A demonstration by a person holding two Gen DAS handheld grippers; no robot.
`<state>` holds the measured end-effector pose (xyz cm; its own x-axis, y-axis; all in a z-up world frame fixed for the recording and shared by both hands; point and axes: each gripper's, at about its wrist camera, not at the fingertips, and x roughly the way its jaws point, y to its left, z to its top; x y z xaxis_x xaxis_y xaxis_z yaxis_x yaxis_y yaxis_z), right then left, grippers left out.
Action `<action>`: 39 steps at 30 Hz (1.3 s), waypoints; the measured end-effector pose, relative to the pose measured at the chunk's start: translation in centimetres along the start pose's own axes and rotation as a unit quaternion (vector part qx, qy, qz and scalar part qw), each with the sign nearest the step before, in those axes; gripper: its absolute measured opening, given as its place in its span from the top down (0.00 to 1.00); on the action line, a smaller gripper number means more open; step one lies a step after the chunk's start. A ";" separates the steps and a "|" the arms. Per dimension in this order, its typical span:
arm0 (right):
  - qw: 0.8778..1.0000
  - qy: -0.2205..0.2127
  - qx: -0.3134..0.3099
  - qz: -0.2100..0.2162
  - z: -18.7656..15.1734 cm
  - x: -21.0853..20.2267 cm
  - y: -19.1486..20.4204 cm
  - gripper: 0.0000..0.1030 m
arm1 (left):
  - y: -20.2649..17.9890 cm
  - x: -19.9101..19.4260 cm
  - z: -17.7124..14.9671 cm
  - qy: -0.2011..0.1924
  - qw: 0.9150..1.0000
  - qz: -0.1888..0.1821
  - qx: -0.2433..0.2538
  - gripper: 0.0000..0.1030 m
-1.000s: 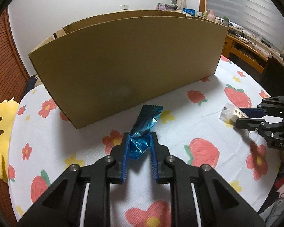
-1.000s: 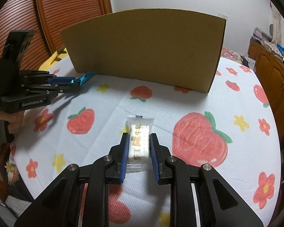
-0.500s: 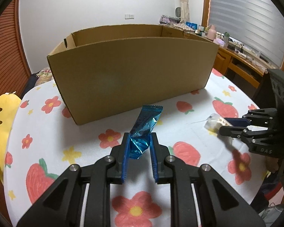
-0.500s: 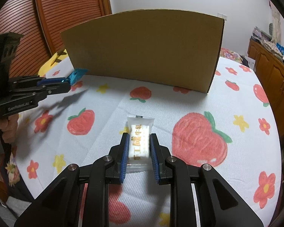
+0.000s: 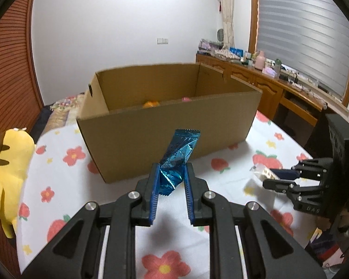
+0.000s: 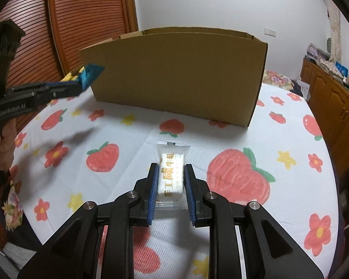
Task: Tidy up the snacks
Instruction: 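Carry the blue candy and white candy over the box with both tools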
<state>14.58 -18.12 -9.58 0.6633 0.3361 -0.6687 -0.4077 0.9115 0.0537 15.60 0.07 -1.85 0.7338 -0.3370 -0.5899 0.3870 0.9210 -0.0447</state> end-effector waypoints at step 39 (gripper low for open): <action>0.997 -0.079 -0.015 0.003 13.6 -2.8 -2.0 0.80 | 4.1 3.4 9.4 -0.034 0.998 0.051 -0.030 0.83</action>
<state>22.05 -17.63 2.25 0.7501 0.3765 -0.5437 -0.4285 0.9029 0.0341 24.90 0.92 3.53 0.8049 -0.2510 -0.5378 0.2754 0.9606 -0.0361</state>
